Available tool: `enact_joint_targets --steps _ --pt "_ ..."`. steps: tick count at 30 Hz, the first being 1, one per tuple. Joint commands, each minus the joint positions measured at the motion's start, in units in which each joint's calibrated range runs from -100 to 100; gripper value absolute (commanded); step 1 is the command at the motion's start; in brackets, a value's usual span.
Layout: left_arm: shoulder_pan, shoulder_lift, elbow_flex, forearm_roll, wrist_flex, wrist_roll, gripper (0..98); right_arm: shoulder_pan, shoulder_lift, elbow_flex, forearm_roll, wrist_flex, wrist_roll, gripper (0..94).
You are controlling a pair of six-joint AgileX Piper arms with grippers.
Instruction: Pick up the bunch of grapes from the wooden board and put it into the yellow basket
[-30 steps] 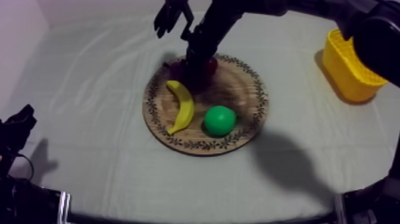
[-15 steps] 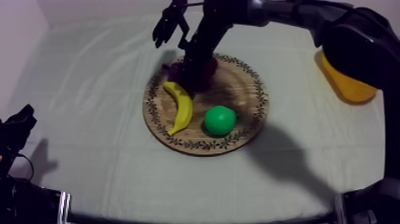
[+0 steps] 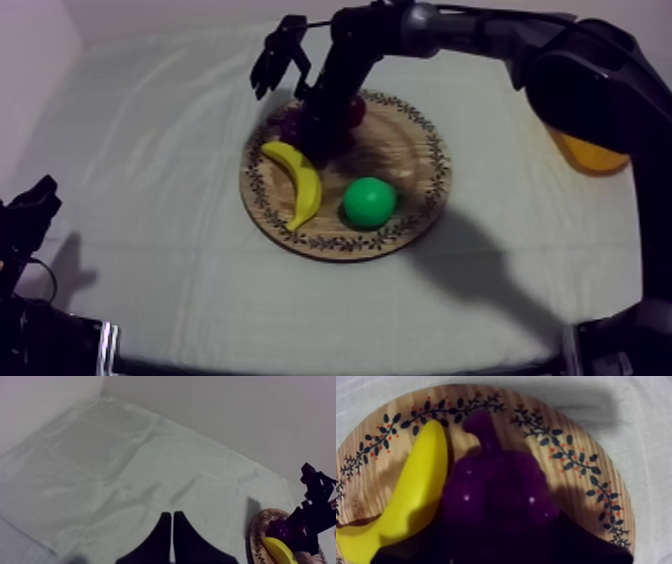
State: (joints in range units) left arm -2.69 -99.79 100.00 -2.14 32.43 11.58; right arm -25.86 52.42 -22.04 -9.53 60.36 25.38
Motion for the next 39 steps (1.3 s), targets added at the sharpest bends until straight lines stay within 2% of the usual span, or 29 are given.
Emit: enact_joint_targets --steps 1,7,19,28,34,39 --pt "-0.03 0.05 0.00 0.02 -0.01 0.02 0.1 0.07 -0.89 0.82 -0.11 0.15 0.24 42.2" --pt "-0.03 0.05 0.00 0.02 -0.01 0.02 0.1 0.28 -6.05 5.52 -0.44 0.84 0.65 38.2" --pt "-0.03 0.05 0.00 0.02 -0.01 0.02 0.1 1.78 -24.00 19.25 -1.02 3.66 0.71 38.4" --pt "-0.03 0.05 0.00 0.02 -0.01 0.02 0.1 4.14 -38.53 29.52 -0.27 3.95 -0.53 37.9" --pt "-0.03 0.05 0.00 0.02 -0.01 0.02 0.1 6.82 -46.61 34.32 0.00 4.15 -2.05 37.3" --pt "-0.03 0.05 0.00 0.02 -0.01 0.02 0.1 11.04 -50.40 36.11 0.00 3.75 -3.34 37.7"
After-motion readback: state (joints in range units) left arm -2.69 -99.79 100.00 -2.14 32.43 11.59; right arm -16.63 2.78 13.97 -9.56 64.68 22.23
